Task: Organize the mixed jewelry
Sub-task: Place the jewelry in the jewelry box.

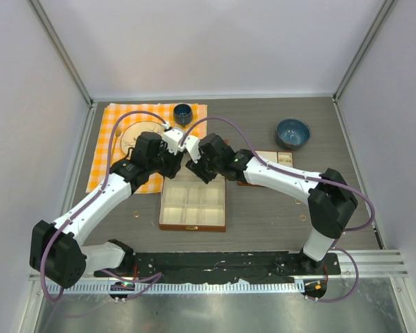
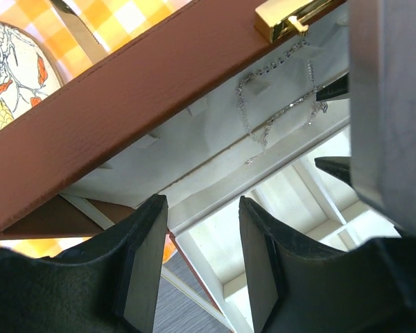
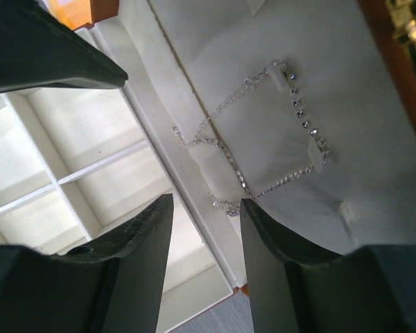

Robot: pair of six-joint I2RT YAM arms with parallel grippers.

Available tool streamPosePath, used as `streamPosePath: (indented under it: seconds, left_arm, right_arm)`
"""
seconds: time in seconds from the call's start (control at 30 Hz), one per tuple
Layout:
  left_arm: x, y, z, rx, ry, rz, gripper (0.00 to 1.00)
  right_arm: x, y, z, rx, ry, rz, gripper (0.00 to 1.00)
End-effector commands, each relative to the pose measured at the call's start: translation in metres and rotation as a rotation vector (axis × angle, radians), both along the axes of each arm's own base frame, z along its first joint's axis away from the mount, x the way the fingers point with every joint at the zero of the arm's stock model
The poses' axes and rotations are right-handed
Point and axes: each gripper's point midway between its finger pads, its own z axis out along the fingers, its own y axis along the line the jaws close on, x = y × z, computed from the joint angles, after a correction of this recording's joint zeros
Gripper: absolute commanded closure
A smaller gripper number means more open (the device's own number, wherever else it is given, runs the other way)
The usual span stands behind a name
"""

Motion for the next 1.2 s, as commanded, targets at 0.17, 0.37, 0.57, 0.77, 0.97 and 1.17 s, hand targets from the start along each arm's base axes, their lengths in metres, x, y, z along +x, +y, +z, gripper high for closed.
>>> streamPosePath:
  seconds: [0.17,0.37,0.57,0.77,0.97,1.17]
  left_arm:
    - [0.019,-0.012,0.051,-0.104,-0.162,-0.005,0.5]
    - [0.021,-0.012,0.051,-0.104,-0.168,-0.003,0.5]
    - [0.018,-0.013,0.043,-0.09,-0.166,-0.031,0.5]
    - [0.021,-0.014,0.03,-0.043,-0.228,-0.099,0.5]
    - [0.019,-0.012,0.018,0.006,-0.246,-0.141,0.5]
    - [0.016,-0.009,0.004,0.058,-0.272,-0.189,0.5]
  right_arm:
    - [-0.014,-0.03,-0.039,-0.158,0.026,-0.029,0.54]
    - [-0.023,-0.036,-0.034,-0.146,0.024,0.007,0.55]
    - [-0.028,-0.042,-0.032,-0.146,0.012,0.019,0.55]
    - [-0.026,-0.044,-0.04,-0.16,0.01,0.003,0.54]
    - [-0.021,-0.041,-0.038,-0.143,-0.001,-0.019,0.54]
    - [-0.018,-0.038,-0.032,-0.117,-0.015,-0.037,0.54]
